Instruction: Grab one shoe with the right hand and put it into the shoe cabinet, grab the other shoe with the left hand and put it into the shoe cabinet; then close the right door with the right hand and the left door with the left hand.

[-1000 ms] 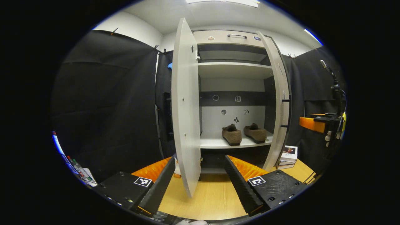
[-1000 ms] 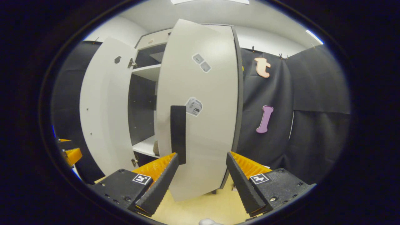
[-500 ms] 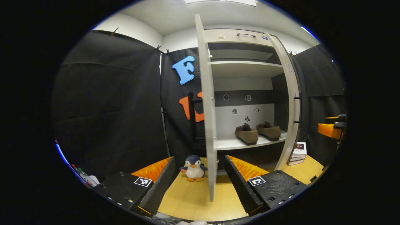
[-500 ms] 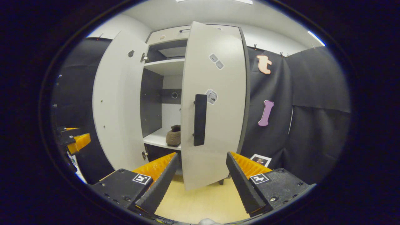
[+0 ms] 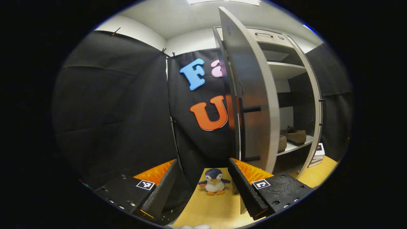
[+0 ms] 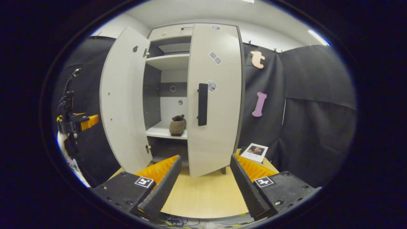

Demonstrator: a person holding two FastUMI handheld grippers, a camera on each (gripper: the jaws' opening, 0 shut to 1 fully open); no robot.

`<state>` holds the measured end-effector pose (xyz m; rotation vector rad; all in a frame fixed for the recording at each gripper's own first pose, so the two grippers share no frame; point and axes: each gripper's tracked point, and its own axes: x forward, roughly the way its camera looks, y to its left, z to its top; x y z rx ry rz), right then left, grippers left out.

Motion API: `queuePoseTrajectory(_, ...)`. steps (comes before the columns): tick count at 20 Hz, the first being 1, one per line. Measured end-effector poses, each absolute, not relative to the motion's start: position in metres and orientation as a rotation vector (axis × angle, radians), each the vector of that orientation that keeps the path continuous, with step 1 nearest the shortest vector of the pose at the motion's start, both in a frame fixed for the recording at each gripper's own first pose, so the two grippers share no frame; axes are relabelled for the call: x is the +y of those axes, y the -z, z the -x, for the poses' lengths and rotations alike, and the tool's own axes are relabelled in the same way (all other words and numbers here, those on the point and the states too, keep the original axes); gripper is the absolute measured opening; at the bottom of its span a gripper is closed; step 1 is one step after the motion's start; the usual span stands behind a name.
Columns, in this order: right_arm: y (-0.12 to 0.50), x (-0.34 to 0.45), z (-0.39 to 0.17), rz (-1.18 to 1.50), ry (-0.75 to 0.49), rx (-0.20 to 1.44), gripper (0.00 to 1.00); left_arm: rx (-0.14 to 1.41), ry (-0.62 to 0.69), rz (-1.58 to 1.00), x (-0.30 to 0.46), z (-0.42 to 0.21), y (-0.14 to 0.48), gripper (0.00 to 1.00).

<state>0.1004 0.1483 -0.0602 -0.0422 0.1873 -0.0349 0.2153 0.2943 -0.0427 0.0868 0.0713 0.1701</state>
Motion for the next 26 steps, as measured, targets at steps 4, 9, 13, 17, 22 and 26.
queuePoseTrajectory(4,0.063,0.141,-0.087,0.026,0.075,0.199,1.0,0.046,-0.159,-0.099,0.297,-0.237,0.031,0.95)
queuePoseTrajectory(9,0.064,0.134,-0.082,0.008,0.086,0.198,1.0,0.019,-0.154,-0.074,0.29,-0.236,0.022,0.93)
queuePoseTrajectory(13,0.061,0.126,-0.08,0.012,0.069,0.19,1.0,0.016,-0.162,-0.081,0.277,-0.234,0.021,0.89)
queuePoseTrajectory(17,0.061,0.103,-0.076,0.006,0.057,0.187,1.0,0.022,-0.14,-0.084,0.239,-0.23,0.021,0.89)
queuePoseTrajectory(22,0.057,0.064,-0.075,0.023,0.047,0.183,1.0,0.022,-0.106,-0.097,0.174,-0.24,0.018,0.89)
queuePoseTrajectory(26,0.05,0.041,-0.074,0.02,0.013,0.168,1.0,0.067,-0.08,-0.047,0.13,-0.259,0.027,0.89)
